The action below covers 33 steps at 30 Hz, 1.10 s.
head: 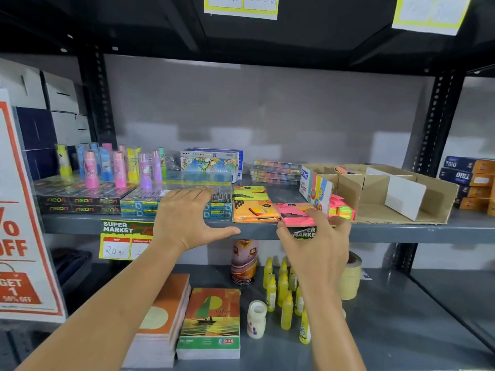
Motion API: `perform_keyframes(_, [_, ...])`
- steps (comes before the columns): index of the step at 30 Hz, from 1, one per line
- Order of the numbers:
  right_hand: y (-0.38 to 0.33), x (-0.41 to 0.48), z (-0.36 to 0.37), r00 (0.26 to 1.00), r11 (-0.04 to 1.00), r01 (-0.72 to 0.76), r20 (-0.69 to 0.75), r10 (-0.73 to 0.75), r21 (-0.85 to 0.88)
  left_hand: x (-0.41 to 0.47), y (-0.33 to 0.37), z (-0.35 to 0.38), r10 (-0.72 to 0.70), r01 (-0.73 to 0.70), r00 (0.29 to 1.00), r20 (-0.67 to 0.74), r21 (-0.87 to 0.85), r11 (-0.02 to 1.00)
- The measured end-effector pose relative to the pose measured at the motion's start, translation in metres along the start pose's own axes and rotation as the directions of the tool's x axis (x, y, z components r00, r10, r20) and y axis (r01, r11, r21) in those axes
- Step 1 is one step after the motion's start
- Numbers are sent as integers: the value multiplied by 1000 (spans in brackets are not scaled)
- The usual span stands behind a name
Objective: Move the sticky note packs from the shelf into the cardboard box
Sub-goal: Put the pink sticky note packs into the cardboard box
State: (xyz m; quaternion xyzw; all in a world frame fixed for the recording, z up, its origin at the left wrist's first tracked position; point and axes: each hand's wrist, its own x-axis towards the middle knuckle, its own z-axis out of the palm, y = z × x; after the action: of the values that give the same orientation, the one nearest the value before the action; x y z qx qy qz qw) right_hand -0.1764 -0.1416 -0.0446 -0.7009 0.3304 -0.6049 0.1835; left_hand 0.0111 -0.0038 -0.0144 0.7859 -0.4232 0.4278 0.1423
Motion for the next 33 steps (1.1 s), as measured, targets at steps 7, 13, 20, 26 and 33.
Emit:
perform_keyframes(7, [1,-2,-5,999,992,28,-22,-25,126,0,0,-1,1,-1,1000,2,6,1000])
perform_keyframes(13, [2,-1,-7,999,987,42,-28,-38,157,0,1,-2,12,-12,1000,2,7,1000])
perform_keyframes(20, [3,0,-8,998,979,63,-43,-55,196,0,1,-3,13,-14,1000,15,18,1000])
perform_keyframes(26, [4,1,-13,996,968,85,-60,-73,236,0,2,-4,5,-6,1000,30,25,1000])
perform_keyframes(33, [7,2,-24,987,956,138,-111,-112,258,0,3,-5,-4,4,999,49,9,1000])
